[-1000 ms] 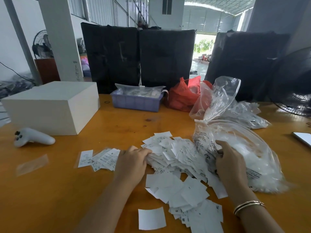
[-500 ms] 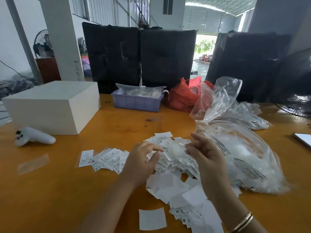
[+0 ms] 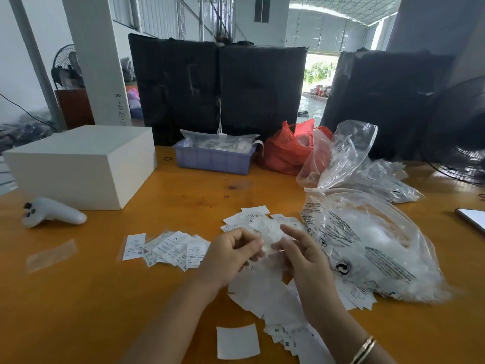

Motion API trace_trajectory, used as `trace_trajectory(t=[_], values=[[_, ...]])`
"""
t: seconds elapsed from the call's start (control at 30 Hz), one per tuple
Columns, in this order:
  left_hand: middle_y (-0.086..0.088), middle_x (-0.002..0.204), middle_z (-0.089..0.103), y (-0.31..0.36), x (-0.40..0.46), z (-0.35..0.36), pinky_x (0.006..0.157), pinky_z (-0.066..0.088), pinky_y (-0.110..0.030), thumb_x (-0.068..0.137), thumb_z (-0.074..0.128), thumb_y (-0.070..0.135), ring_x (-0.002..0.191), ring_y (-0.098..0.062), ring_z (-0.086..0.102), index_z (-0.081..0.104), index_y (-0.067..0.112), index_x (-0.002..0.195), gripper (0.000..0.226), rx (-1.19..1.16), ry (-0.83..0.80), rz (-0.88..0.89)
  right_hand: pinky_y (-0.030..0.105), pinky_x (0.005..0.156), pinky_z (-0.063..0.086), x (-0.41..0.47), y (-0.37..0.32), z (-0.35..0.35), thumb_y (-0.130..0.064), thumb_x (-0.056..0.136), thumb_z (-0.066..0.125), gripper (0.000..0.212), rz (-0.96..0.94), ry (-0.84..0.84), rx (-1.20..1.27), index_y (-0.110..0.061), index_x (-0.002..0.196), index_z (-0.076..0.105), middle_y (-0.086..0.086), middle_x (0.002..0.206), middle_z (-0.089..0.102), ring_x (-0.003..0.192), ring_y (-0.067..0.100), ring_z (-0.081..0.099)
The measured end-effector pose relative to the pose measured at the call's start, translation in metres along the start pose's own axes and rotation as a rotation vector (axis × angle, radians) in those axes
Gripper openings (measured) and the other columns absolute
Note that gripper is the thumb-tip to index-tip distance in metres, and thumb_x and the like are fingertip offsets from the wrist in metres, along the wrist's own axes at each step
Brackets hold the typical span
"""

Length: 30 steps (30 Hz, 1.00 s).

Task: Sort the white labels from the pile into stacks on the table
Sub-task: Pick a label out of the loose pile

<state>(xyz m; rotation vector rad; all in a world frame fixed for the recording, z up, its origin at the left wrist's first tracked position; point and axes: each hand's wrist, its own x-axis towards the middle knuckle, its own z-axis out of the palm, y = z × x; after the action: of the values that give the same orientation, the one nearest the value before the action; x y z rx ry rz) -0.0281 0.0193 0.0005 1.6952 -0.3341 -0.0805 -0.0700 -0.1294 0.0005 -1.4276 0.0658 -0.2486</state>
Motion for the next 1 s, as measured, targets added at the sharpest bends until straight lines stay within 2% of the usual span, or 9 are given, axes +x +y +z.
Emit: trace_trajectory(t=[0.1,0.23,0.33,0.47,0.57,0.7,0.8,0.93,1.0], values=[[0.005,0.074,0.073,0.0,0.001,-0.001,0.052,0.047,-0.017,0.088,0.066,0.028,0.062,0.0,0.063,0.066,0.022,0.081,0.01,-0.058,0.092,-0.039,0.019,0.066,0.054,-0.001,-0.001,-0.001,-0.041,0.081,0.057,0.036,0.038,-0.147,0.013,-0.026,0.114,0.06,0.006,0.086,0.073,0.073,0.015,0.069],[0.006,0.08,0.073,0.001,0.001,-0.002,0.059,0.052,-0.022,0.084,0.067,0.036,0.069,-0.002,0.065,0.067,0.027,0.081,0.009,-0.087,0.138,-0.036,0.012,0.055,0.046,0.002,0.003,-0.002,-0.021,0.086,0.066,0.01,0.058,-0.156,-0.187,-0.019,0.093,0.073,0.003,0.072,0.071,0.06,0.009,0.064],[0.008,0.09,0.073,0.004,-0.001,-0.001,0.068,0.051,-0.023,0.075,0.062,0.053,0.083,-0.006,0.068,0.068,0.028,0.093,0.032,-0.141,-0.007,-0.099,0.013,0.049,0.044,0.005,0.005,-0.003,-0.017,0.087,0.066,0.009,0.054,-0.117,-0.139,-0.015,0.082,0.073,0.004,0.066,0.069,0.055,0.009,0.062],[0.008,0.089,0.075,0.002,0.0,0.001,0.068,0.049,-0.023,0.089,0.061,0.035,0.079,-0.003,0.069,0.071,0.022,0.09,0.016,-0.241,0.115,-0.138,0.015,0.051,0.045,0.006,0.005,-0.004,-0.021,0.091,0.061,0.011,0.002,-0.107,-0.167,-0.017,0.085,0.071,0.004,0.069,0.07,0.056,0.01,0.061],[0.003,0.094,0.076,0.002,0.005,-0.006,0.073,0.053,-0.026,0.091,0.06,0.022,0.089,-0.008,0.071,0.065,0.012,0.101,0.015,-0.449,0.294,-0.175,0.012,0.052,0.04,0.01,0.008,-0.009,-0.021,0.093,0.058,0.013,-0.201,-0.066,-0.54,-0.026,0.09,0.07,-0.008,0.071,0.067,0.057,-0.001,0.053],[0.005,0.089,0.076,0.002,0.007,-0.013,0.065,0.053,-0.021,0.091,0.06,0.023,0.083,-0.006,0.072,0.066,0.014,0.101,0.014,-0.46,0.413,-0.146,0.02,0.085,0.027,0.015,0.01,-0.012,-0.032,0.095,0.053,0.023,-0.534,-0.213,-1.322,-0.039,0.112,0.067,-0.015,0.107,0.049,0.099,0.004,0.04],[0.006,0.087,0.076,0.0,0.008,-0.014,0.072,0.048,-0.026,0.092,0.059,0.028,0.079,-0.005,0.071,0.066,0.011,0.101,0.02,-0.417,0.422,-0.142,0.027,0.089,0.027,0.015,0.011,-0.009,-0.033,0.094,0.054,0.026,-0.596,-0.238,-1.449,-0.042,0.115,0.065,-0.01,0.112,0.05,0.106,0.014,0.044],[0.004,0.087,0.076,0.0,0.008,-0.013,0.074,0.049,-0.028,0.092,0.06,0.027,0.081,-0.007,0.072,0.067,0.014,0.096,0.016,-0.421,0.425,-0.139,0.031,0.074,0.043,0.015,0.011,-0.004,-0.029,0.076,0.076,0.025,-0.674,-0.174,-1.524,-0.038,0.099,0.073,-0.006,0.089,0.058,0.083,0.018,0.056],[0.003,0.088,0.076,-0.001,0.008,-0.012,0.076,0.05,-0.029,0.092,0.06,0.027,0.085,-0.009,0.072,0.067,0.016,0.094,0.012,-0.42,0.425,-0.137,0.032,0.069,0.046,0.016,0.013,-0.001,-0.031,0.074,0.077,0.031,-0.724,-0.172,-1.534,-0.038,0.104,0.071,-0.005,0.085,0.058,0.077,0.017,0.057]])
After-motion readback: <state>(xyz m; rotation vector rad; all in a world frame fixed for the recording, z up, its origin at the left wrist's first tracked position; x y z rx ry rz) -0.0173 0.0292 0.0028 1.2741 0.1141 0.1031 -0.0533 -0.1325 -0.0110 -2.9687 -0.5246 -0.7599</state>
